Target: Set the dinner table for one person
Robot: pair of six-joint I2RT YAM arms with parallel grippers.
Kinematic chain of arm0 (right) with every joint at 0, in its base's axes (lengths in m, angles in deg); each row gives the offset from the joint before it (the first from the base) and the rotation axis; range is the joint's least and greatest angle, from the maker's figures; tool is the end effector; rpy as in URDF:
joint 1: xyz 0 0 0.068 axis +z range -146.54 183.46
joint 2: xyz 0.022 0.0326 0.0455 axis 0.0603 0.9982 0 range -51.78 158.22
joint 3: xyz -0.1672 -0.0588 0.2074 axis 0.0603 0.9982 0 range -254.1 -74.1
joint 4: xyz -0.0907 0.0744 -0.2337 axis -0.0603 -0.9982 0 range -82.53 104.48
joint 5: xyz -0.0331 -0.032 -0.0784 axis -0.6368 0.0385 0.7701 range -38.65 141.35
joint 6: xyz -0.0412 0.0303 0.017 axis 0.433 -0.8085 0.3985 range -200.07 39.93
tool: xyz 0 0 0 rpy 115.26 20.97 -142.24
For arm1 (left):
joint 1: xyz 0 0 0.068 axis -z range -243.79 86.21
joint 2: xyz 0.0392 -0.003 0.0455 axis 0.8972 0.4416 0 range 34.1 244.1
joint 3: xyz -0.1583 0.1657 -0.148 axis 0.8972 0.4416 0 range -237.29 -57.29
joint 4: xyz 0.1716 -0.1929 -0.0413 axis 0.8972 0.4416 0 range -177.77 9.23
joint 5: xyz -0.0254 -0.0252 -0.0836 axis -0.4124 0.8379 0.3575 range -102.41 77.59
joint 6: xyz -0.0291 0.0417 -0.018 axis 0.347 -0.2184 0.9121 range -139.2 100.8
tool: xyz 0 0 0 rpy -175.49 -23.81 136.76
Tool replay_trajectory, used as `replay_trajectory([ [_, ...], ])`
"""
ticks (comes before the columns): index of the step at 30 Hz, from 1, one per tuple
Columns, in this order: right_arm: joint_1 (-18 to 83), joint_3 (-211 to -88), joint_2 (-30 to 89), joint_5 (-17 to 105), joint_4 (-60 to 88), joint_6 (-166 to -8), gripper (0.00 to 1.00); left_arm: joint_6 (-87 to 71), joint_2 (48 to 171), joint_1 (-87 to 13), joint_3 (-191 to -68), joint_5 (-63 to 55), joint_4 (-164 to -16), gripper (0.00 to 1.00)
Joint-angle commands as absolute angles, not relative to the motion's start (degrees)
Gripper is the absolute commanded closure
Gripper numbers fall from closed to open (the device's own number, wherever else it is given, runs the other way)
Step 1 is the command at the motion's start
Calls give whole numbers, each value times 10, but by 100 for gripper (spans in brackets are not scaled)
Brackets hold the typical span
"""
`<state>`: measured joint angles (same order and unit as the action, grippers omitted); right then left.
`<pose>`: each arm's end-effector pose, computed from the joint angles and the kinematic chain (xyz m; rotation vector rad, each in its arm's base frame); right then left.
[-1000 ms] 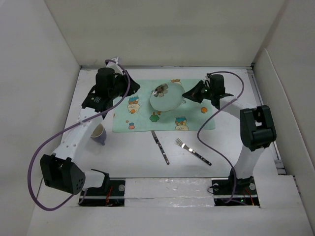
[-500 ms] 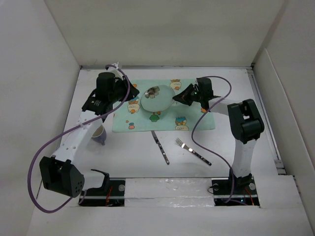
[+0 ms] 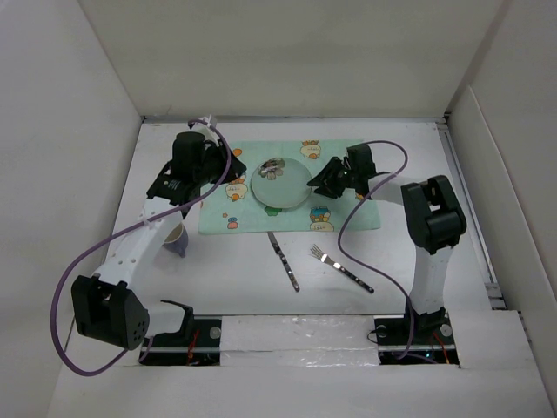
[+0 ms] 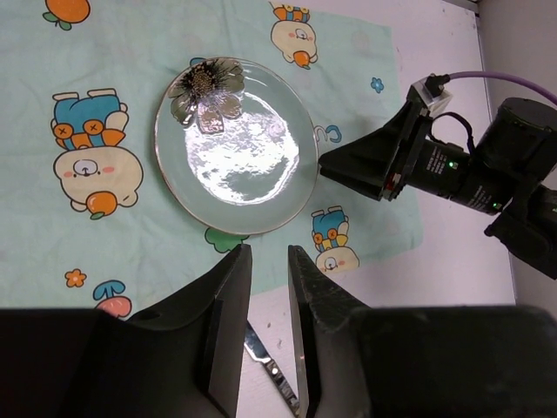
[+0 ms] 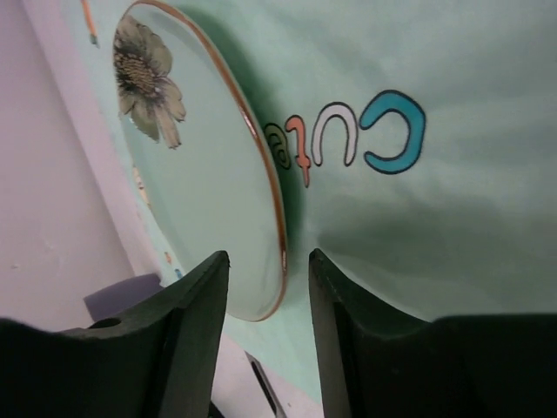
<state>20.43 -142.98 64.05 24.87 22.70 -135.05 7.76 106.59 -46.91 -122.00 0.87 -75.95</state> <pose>0.4054 0.1402 0.1468 0.5315 2.3847 1.1468 0.2787 -0.0933 0.3551 -0.0118 1.9729 -0.7303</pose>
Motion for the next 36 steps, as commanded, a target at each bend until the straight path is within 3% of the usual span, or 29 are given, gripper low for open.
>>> replay_trajectory([
  [1,207,-1476,595,287,147,-1276,52,66,1063,-471,-1232,10,-779,79],
  [4,207,-1478,560,318,85,-1237,48,55,1068,-477,-1250,8,-767,81],
  [7,207,-1472,507,353,30,-1187,51,39,1073,-477,-1277,-4,-748,100],
  [8,207,-1466,490,363,11,-1169,61,35,1075,-477,-1290,-8,-742,100],
  [9,225,-1460,472,372,2,-1155,86,25,1078,-477,-1295,-12,-738,100],
  [10,237,-1445,440,393,-5,-1127,100,22,1078,-477,-1299,-14,-729,100],
  [11,253,-1436,424,402,-24,-1112,100,18,1076,-477,-1303,-19,-727,100],
  [17,433,-1370,364,494,-79,-1052,100,4,1064,-477,-1303,-34,-708,100],
  [18,454,-1364,361,505,-84,-1052,97,3,1062,-477,-1302,-34,-706,96],
  [19,473,-1360,360,510,-85,-1049,89,1,1060,-477,-1302,-32,-704,86],
  [21,515,-1352,366,538,-89,-1047,68,0,1055,-477,-1298,-31,-702,76],
  [23,553,-1358,390,556,-94,-1034,57,-1,1050,-477,-1295,-31,-698,70],
  [36,642,-1401,482,593,-128,-1029,55,1,1033,-477,-1287,-33,-696,68],
])
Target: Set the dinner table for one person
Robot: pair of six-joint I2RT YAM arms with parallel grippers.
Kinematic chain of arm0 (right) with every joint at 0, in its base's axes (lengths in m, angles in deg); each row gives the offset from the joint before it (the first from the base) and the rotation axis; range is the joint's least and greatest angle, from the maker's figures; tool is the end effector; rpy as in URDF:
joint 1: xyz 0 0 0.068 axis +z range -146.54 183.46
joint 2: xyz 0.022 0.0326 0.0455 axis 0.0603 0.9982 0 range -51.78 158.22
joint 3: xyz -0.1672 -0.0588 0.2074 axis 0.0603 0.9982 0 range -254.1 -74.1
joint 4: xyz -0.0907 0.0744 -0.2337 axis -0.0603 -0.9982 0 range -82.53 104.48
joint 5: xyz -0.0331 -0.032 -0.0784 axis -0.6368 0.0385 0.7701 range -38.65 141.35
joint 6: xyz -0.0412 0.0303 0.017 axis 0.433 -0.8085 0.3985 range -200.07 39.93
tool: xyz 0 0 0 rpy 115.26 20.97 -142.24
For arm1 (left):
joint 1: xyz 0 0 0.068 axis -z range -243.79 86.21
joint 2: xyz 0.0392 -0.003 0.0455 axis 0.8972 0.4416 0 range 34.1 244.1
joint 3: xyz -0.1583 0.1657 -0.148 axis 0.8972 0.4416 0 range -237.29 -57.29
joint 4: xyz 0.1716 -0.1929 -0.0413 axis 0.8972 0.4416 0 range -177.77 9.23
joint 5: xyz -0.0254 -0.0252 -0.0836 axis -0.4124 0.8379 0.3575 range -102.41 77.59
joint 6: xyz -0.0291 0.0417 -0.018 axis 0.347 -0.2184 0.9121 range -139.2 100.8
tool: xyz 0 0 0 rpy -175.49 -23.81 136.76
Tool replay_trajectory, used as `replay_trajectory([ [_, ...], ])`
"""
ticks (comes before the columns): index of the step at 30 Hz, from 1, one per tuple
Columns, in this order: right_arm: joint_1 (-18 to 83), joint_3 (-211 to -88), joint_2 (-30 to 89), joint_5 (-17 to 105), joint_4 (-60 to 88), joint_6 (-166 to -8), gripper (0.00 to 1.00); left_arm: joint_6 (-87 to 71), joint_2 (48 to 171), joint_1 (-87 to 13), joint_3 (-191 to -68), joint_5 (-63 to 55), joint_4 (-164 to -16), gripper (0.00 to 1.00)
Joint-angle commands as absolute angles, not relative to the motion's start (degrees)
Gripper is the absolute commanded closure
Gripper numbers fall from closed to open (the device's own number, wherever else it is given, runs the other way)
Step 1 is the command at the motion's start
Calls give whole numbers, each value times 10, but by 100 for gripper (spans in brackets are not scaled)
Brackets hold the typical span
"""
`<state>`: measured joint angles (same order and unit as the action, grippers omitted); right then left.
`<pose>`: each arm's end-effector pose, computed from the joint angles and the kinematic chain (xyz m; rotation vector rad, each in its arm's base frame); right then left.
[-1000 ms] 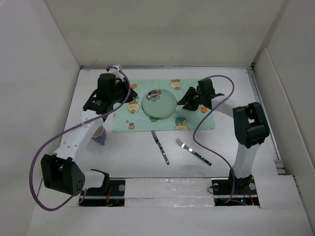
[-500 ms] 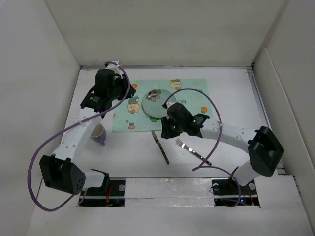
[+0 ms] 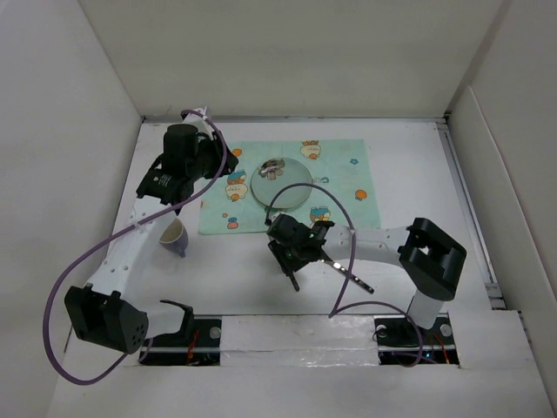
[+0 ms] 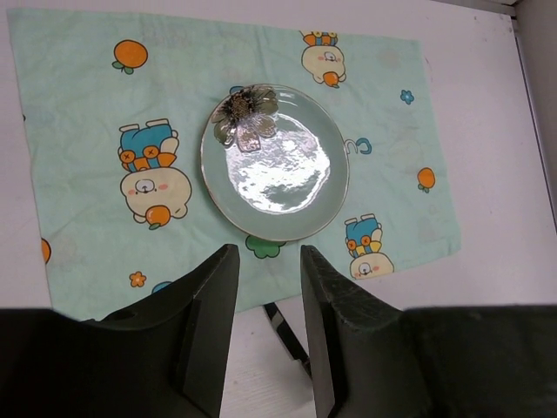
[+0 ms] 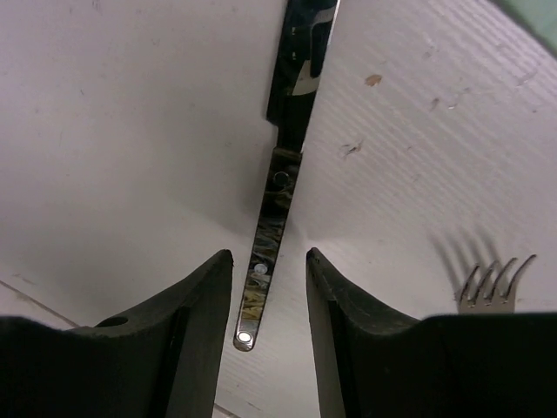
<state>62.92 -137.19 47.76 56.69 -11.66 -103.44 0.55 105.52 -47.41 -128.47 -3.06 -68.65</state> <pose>0.1791 0.2970 0.1794 -0.8078 2.5787 0.3414 0.2709 -0.0859 0.3866 0.0555 1.9460 -0.5783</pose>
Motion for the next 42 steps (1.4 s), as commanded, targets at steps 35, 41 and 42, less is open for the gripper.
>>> replay_trajectory([
  [35,293,-1684,567,529,-186,-976,100,14,1016,-488,-1275,-26,-714,68],
  [41,267,-1700,635,523,-183,-979,100,19,1007,-488,-1251,-27,-719,69],
  [42,267,-1700,648,526,-183,-979,100,20,1007,-488,-1247,-29,-720,69],
])
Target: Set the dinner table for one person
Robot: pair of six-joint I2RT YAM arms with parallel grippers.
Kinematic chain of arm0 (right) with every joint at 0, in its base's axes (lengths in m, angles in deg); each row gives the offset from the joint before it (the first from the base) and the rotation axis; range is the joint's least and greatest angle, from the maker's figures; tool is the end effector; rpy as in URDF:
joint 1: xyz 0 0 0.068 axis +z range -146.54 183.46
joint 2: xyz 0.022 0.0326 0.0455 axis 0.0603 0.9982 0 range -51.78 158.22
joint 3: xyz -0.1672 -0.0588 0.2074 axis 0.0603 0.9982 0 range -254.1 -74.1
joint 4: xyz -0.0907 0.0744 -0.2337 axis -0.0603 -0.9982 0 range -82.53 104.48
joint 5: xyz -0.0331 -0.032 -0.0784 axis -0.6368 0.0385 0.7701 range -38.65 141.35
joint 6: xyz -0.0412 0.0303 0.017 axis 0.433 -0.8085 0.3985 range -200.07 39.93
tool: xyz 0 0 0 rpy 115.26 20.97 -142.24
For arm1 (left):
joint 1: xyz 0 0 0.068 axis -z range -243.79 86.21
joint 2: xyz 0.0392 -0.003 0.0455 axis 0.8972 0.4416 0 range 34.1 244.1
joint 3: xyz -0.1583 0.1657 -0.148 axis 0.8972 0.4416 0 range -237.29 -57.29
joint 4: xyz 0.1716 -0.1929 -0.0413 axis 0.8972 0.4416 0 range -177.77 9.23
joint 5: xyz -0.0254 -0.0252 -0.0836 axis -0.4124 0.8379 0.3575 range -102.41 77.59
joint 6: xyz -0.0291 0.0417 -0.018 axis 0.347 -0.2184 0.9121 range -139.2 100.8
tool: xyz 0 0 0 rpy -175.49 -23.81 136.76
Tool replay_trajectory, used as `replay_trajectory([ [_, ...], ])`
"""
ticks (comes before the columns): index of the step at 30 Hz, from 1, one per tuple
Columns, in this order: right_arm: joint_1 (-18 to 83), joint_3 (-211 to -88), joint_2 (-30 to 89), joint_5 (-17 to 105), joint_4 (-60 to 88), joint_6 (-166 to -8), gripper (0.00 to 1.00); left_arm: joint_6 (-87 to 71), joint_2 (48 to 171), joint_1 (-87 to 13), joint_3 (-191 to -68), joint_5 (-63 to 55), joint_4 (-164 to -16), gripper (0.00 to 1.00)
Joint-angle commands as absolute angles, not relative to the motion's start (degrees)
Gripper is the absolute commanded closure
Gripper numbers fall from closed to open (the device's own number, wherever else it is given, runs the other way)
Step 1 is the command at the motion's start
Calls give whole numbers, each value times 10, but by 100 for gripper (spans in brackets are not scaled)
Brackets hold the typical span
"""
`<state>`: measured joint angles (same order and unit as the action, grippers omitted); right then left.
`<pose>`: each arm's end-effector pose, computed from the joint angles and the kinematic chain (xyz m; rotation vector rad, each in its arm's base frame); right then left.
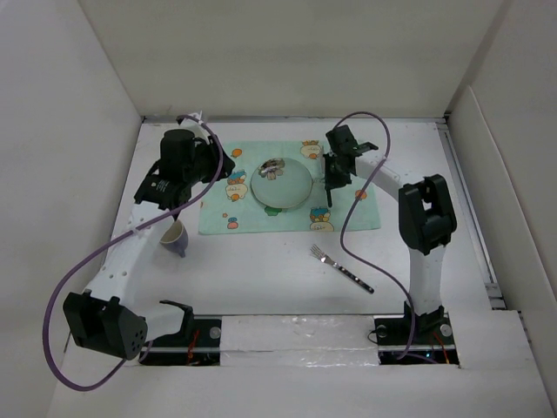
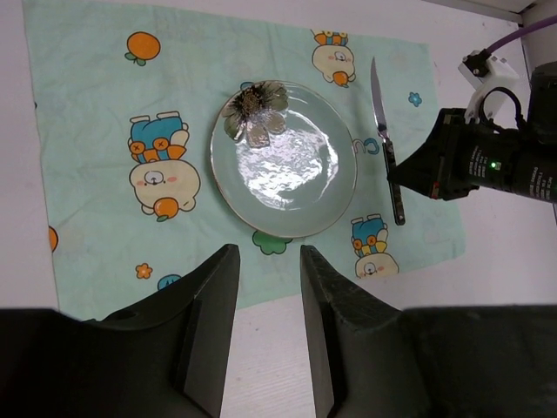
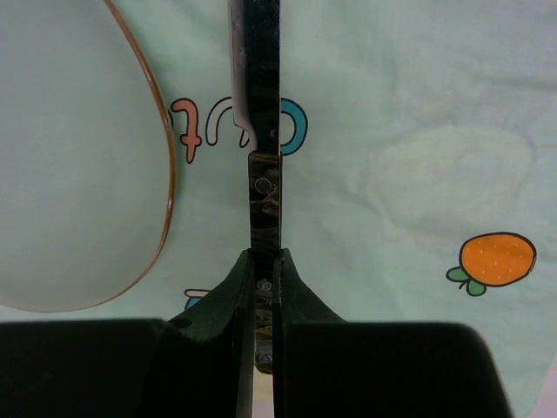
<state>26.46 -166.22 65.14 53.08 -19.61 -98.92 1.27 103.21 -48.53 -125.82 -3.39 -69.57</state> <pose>0.4089 0.1723 0.2068 -0.0837 2.6137 0.2231 0.2636 -0.0779 0.3826 0.0213 1.9353 -0.5698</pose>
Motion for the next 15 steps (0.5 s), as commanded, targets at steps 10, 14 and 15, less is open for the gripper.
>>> replay_trajectory([
  [10,262,-1683,693,530,-186,-1000,100,23,1020,-488,-1248,-22,-728,69],
  [14,262,-1675,694,532,-183,-1008,100,22,1027,-488,-1251,-23,-729,69],
  [15,262,-1676,694,527,-185,-1008,98,22,1028,-488,-1252,-21,-729,69],
])
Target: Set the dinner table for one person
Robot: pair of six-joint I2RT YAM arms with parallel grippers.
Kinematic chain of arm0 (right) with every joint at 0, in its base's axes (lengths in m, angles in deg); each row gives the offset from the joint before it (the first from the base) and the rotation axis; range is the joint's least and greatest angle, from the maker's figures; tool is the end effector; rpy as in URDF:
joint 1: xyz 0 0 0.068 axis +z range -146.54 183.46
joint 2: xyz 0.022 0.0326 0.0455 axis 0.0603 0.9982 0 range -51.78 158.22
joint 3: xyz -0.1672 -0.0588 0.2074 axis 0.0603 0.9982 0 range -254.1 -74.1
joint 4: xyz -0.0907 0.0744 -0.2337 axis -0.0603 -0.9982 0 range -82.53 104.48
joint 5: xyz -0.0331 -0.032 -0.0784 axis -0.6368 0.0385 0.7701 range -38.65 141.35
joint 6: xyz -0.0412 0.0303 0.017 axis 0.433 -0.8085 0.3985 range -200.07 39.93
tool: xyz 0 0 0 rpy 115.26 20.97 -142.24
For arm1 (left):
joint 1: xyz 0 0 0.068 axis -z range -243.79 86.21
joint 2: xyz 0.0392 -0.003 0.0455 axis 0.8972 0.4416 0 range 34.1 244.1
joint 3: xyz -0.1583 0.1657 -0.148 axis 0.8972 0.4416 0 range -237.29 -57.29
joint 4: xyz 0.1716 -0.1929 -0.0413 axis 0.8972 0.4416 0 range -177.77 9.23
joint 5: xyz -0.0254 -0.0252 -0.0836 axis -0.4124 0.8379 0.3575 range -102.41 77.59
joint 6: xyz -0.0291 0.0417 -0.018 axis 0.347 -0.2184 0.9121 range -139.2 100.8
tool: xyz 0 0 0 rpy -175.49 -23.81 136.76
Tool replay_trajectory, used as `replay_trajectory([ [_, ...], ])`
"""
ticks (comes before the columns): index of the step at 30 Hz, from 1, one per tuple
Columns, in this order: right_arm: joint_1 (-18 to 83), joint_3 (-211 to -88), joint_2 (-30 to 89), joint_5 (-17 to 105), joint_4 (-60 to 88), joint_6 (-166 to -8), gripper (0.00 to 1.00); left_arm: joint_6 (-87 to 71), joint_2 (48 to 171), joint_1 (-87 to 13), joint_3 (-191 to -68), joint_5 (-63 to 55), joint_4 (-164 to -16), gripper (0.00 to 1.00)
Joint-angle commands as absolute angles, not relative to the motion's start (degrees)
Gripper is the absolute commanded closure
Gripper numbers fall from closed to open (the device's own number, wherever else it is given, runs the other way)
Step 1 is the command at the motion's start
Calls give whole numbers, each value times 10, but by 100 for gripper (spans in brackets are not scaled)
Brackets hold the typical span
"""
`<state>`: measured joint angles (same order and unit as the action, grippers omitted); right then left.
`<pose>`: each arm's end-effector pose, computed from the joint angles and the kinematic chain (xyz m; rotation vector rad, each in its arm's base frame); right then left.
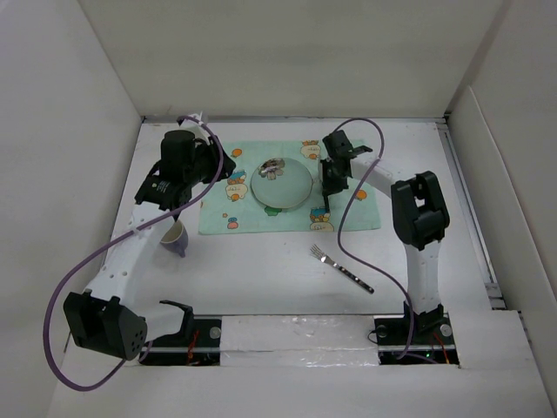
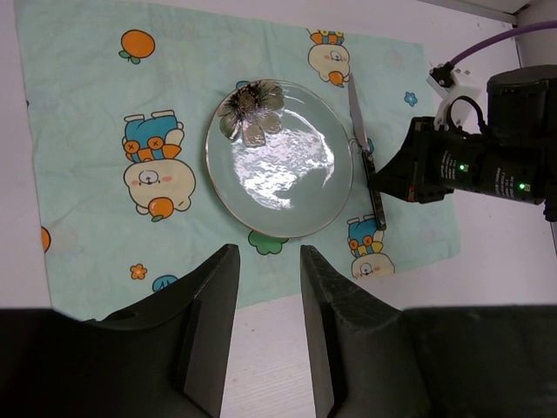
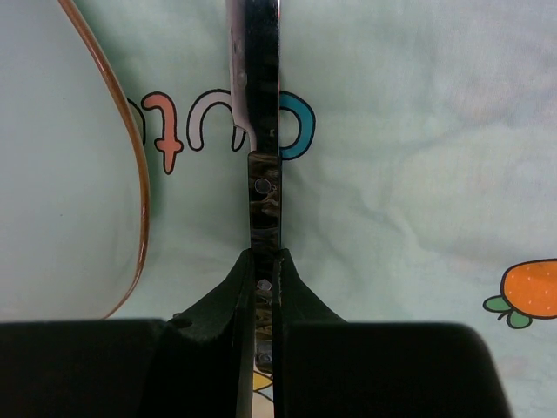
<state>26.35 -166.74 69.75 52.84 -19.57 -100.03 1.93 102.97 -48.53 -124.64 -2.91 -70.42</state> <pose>0.4162 0.1747 0.1751 -0.0602 2.6847 0.2036 0.2633 -0.0782 0.3780 0.0158 1.9388 -0.5850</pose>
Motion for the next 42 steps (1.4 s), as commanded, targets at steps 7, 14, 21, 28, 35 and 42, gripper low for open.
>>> replay_trajectory([
  [7,262,-1678,679,527,-202,-1028,69,21,1036,-488,-1257,-19,-732,69],
  [14,257,-1610,569,484,-193,-1006,57,16,1040,-488,-1264,-19,-730,69],
  [21,270,-1373,340,464,-232,-994,100,13,1038,-488,-1266,-20,-728,74],
  [28,367,-1283,232,481,-339,-1032,49,10,1050,-488,-1279,-14,-731,75],
  [35,417,-1315,354,510,-404,-1030,38,6,1054,-488,-1292,-12,-730,75],
  [42,405,-1313,417,500,-362,-1000,38,6,1035,-488,-1272,-14,-726,75],
])
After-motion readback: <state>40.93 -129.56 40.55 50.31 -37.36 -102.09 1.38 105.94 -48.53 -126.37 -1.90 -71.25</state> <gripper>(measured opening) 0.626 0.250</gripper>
